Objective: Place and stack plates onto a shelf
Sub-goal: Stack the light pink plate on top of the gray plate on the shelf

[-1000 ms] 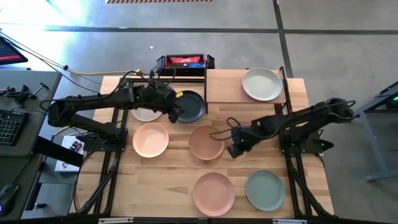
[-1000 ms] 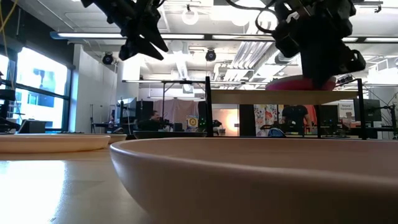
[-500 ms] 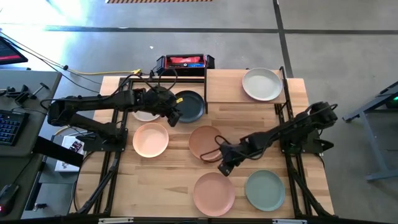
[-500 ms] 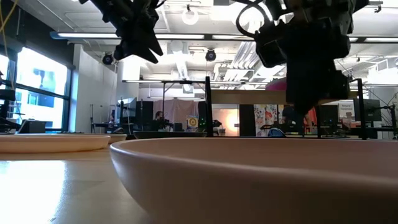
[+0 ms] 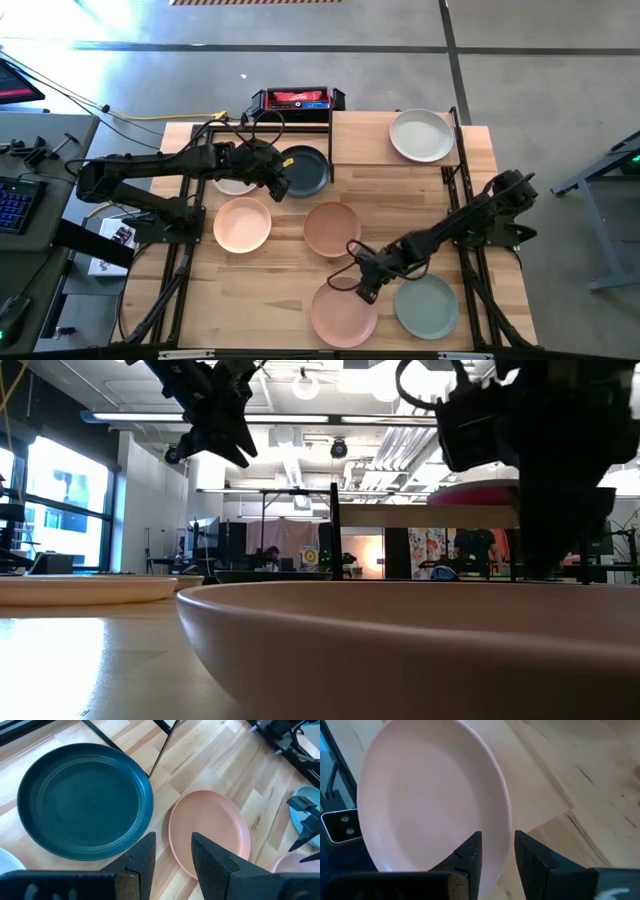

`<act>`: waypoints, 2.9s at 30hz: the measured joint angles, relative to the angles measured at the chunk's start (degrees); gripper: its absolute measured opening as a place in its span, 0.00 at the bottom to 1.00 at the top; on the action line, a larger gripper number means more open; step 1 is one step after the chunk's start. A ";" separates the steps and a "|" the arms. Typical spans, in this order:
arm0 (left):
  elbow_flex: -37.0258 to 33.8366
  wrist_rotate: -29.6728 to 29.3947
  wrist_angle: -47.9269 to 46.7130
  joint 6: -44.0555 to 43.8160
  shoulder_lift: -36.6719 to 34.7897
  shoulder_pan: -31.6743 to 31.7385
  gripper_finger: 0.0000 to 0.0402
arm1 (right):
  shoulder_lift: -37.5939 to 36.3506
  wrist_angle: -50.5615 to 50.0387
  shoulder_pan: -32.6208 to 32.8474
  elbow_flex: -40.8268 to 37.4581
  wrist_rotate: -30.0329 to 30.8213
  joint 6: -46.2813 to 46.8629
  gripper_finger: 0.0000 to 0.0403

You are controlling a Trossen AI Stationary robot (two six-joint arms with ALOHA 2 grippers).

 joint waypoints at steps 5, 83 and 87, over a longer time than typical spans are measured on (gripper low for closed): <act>0.00 0.53 0.01 0.45 0.00 0.00 0.29 | 0.64 -0.14 1.49 0.00 0.60 1.57 0.23; 0.02 -7.56 6.50 33.32 0.00 8.48 0.29 | -48.57 -41.07 -55.73 9.56 14.39 -7.50 0.00; 0.02 -5.66 7.28 37.78 0.00 11.42 0.29 | -48.65 -43.72 -59.82 11.33 15.28 -5.88 0.00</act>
